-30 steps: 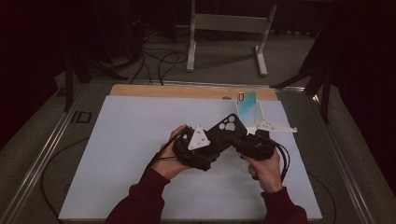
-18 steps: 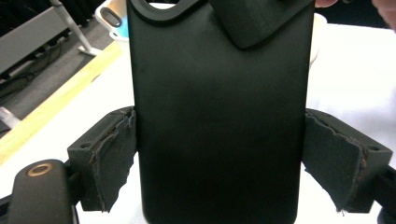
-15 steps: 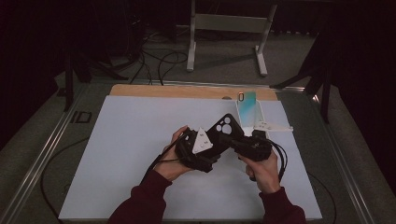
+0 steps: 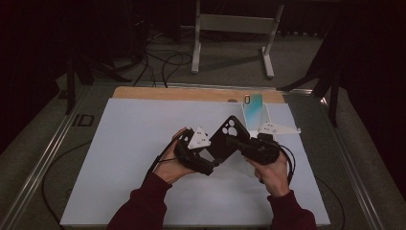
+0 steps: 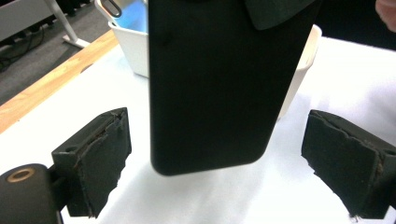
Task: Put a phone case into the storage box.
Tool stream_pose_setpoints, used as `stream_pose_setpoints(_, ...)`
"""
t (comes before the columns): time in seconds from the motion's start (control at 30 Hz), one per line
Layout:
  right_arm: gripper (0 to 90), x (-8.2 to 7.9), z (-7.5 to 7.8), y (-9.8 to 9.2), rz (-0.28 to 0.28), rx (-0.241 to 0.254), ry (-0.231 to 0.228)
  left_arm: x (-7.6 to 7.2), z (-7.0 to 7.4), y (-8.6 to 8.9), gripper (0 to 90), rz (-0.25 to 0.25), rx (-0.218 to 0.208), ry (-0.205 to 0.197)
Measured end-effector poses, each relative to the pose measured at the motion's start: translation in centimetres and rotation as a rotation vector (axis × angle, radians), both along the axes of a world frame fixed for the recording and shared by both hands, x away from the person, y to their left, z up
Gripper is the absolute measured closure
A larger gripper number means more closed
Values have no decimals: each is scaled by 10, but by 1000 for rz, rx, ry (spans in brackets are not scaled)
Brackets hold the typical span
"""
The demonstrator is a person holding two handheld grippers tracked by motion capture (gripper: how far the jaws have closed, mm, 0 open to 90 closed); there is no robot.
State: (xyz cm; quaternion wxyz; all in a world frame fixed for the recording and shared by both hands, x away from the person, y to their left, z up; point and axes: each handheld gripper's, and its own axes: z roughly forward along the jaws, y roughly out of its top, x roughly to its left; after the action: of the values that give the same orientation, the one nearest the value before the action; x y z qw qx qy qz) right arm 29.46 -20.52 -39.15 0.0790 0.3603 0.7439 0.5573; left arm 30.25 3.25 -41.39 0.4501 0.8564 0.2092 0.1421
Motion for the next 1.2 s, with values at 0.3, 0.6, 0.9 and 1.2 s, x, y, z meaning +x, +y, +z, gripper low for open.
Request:
stream_pose_setpoints(0.3,856,-2,2,-3,54,-11,-20,2,1,5,57,-28,-31,40)
stream_pose_setpoints(0.6,857,-5,5,-4,127,-2,-54,2,1,4,39,-64,-38,71)
stream_pose_setpoints(0.9,856,-7,8,3,203,-2,-73,1,-1,1,78,-122,-59,93)
stream_pose_setpoints(1.2,856,-8,10,5,228,0,-85,-2,-2,1,208,-154,-72,93)
